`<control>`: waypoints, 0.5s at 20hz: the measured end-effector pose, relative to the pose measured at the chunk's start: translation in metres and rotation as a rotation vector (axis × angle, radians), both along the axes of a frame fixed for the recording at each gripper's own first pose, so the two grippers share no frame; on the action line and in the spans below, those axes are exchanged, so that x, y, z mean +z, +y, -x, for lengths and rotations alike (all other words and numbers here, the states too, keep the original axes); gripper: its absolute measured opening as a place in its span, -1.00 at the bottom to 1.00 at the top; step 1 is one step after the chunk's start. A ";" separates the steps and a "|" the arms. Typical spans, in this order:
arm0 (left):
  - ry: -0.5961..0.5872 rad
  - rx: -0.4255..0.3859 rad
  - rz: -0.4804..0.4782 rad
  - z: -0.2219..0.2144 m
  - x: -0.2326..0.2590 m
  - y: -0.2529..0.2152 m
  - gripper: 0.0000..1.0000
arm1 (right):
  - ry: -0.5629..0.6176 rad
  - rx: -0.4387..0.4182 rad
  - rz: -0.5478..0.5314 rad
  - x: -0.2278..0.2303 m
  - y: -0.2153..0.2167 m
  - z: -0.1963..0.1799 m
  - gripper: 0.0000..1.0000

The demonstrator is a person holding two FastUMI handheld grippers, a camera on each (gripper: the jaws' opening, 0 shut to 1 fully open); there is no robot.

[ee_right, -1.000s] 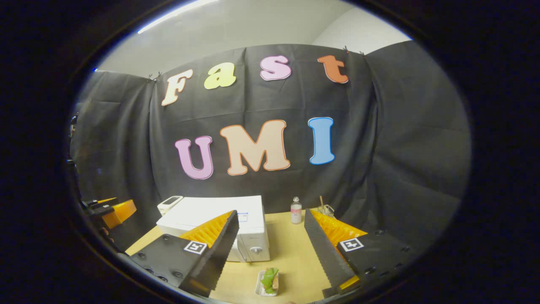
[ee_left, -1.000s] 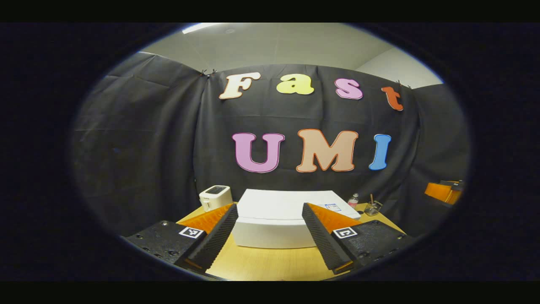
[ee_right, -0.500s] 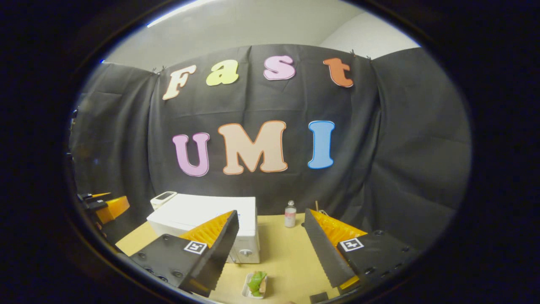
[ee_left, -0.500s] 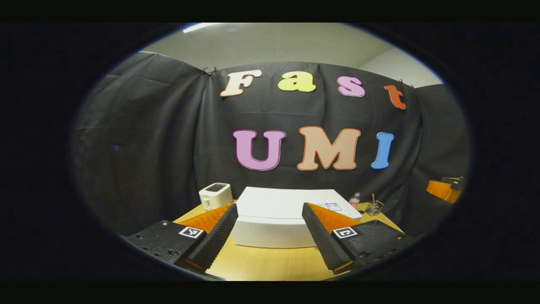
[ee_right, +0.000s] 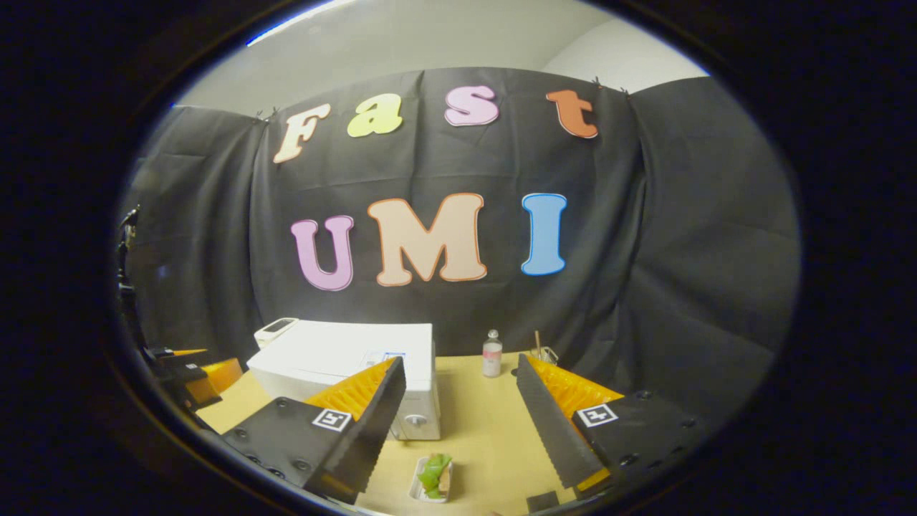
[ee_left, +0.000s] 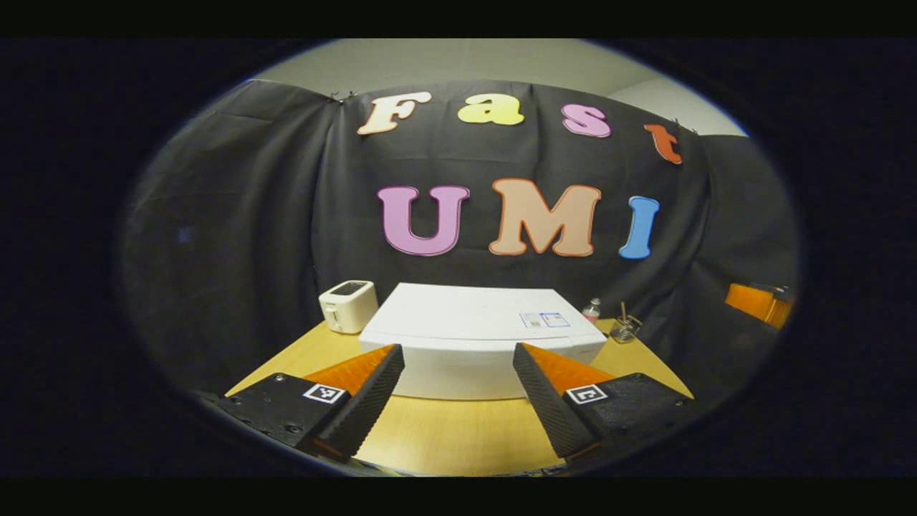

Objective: Open the microwave oven with the left hand, put the food in, and close the microwave oven.

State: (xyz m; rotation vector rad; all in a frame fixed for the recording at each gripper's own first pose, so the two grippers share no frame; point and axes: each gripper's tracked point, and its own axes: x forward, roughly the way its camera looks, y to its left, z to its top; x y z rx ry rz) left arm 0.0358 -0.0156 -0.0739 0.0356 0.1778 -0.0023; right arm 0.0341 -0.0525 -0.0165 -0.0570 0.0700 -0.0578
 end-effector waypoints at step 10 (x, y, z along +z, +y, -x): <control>0.228 -0.196 -0.057 -0.025 -0.128 -0.051 0.94 | 0.033 -0.107 -0.021 -0.010 -0.033 0.021 0.95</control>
